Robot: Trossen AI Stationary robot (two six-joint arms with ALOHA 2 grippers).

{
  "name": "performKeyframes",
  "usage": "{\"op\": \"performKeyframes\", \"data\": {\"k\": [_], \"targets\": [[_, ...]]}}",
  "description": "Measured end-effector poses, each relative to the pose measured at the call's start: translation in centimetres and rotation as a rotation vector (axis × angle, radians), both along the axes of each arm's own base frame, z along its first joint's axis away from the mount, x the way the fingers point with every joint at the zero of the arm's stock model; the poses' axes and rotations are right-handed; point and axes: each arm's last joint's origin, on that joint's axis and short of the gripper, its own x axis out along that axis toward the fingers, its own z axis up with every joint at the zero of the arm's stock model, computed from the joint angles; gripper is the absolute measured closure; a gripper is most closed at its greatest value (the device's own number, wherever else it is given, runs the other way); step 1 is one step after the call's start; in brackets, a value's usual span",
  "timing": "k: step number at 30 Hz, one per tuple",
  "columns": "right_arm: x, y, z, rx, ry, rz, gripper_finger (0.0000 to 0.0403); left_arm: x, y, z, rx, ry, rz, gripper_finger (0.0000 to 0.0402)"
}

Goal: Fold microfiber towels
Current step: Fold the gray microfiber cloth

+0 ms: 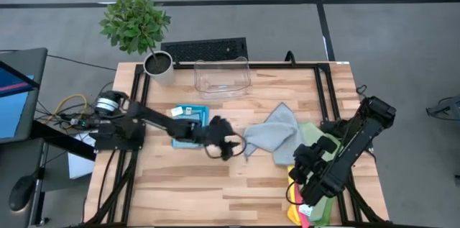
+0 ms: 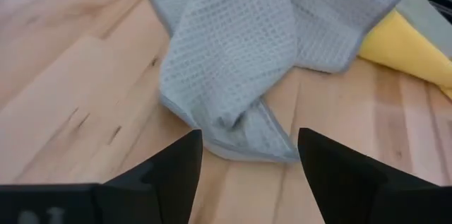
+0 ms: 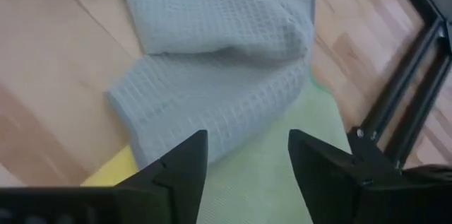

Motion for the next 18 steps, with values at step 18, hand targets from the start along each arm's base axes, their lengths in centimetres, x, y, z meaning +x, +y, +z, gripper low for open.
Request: {"op": "performKeyframes", "data": {"k": [18], "targets": [[-0.5, 0.0, -0.7, -0.032, 0.006, 0.015, 0.0211, 5.4, -0.1, -4.9, -0.031, 0.234, 0.072, 0.0174]]}}
